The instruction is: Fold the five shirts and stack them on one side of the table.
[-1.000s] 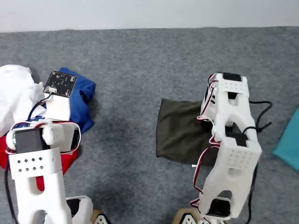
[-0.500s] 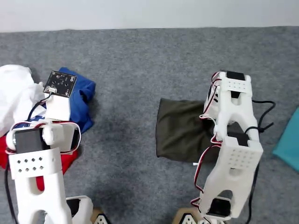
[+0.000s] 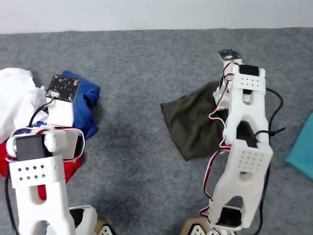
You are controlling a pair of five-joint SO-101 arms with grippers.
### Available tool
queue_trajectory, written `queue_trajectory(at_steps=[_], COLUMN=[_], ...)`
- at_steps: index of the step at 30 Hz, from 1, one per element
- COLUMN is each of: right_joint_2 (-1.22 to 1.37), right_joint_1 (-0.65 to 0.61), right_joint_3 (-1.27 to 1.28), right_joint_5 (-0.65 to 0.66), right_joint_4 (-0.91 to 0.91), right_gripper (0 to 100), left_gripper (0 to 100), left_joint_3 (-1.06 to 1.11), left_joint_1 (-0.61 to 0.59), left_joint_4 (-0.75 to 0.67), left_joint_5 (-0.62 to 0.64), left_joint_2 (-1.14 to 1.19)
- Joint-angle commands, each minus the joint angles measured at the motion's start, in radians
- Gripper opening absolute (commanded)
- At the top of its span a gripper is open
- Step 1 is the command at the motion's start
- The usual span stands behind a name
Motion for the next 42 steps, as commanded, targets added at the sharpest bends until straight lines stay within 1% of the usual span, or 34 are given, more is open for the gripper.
queue_trajectory(at_steps=[1,6,11,14,18,20,23,25,28,32,35,36,38,42], right_joint_2=[0.05,0.193,0.326,0.401,0.469,0.479,0.484,0.479,0.478,0.45,0.43,0.424,0.4,0.34], right_joint_1=[-0.025,-0.079,-0.119,-0.128,-0.128,-0.128,-0.13,-0.13,-0.128,-0.134,-0.136,-0.136,-0.134,-0.12], right_joint_3=[-0.19,-0.422,-0.657,-0.766,-0.872,-0.913,-0.961,-0.994,-1.06,-1.06,-1.06,-1.06,-1.06,-1.06], right_joint_5=[0.14,0.292,0.4,0.439,0.442,0.44,0.436,0.376,0.296,0.249,0.167,0.12,-0.023,-0.385], right_joint_4=[-0.022,-0.021,-0.021,-0.016,0.004,0.038,0.074,0.076,0.085,0.096,0.097,0.096,0.099,0.136], right_gripper=[1.1,1.1,1.0,1.0,1.7,4.5,15.3,20.3,23.5,24.7,24.7,24.7,24.7,24.7], left_gripper=[0,0,0,0,0,0,0,0,0,0,0,0,0,0], left_joint_3=[-0.008,-0.008,-0.008,-0.008,-0.004,0.016,0.036,0.035,0.035,0.035,0.035,0.035,0.035,0.038], left_joint_1=[0.0,0.0,0.0,0.0,0.0,0.0,0.0,0.0,0.0,0.0,0.0,0.0,0.0,0.0], left_joint_4=[-0.011,-0.011,-0.009,-0.009,-0.009,-0.011,-0.011,-0.014,-0.017,-0.012,-0.011,-0.011,-0.011,-0.011], left_joint_5=[0.005,0.005,0.005,0.005,0.005,0.002,0.002,0.002,0.002,0.0,0.0,0.0,0.0,0.0], left_joint_2=[-0.015,-0.015,-0.015,-0.015,-0.014,-0.015,-0.02,-0.02,-0.02,-0.02,-0.021,-0.021,-0.021,-0.021])
